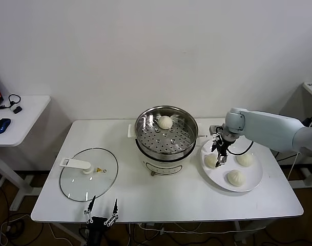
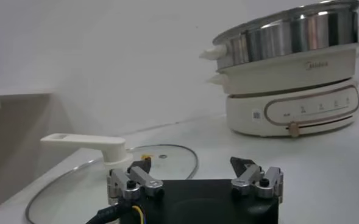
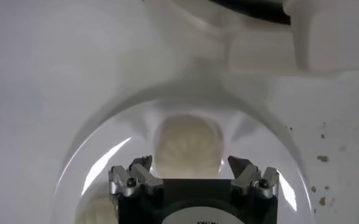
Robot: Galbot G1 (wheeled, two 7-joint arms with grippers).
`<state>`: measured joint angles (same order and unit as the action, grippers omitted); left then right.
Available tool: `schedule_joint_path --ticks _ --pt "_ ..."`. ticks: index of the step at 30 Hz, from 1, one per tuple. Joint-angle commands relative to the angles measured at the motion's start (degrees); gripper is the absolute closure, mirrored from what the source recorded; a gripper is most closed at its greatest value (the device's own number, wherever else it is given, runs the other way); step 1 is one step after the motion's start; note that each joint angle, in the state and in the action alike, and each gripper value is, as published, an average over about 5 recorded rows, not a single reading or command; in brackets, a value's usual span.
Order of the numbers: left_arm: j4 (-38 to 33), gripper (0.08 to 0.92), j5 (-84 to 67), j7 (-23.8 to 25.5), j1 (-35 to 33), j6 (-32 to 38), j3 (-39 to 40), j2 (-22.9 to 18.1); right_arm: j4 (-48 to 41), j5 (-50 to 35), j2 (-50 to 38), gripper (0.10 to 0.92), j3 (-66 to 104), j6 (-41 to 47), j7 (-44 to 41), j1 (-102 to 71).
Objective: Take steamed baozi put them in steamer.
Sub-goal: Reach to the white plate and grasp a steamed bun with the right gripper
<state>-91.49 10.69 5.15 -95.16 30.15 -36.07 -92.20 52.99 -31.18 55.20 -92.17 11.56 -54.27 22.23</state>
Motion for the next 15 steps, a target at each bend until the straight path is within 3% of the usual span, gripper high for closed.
schedule_joint_path --ticks 1,8,15 --pt "0.06 0.177 0.09 -0.01 0.04 0.02 0.05 -0.68 -1.66 0.85 0.55 0.203 1.28 -0.37 -0.16 -1.44" --pt "0.06 0.177 0.15 -0.02 0.04 0.05 -0.03 -0.62 -2.18 0.80 1.01 0.221 1.57 -0.67 -0.28 -1.68" --pt "0.08 0.177 0.21 -0.06 -0.06 0.14 -0.16 -0.54 -1.78 0.81 0.92 0.371 1.55 -0.64 -0.52 -1.35"
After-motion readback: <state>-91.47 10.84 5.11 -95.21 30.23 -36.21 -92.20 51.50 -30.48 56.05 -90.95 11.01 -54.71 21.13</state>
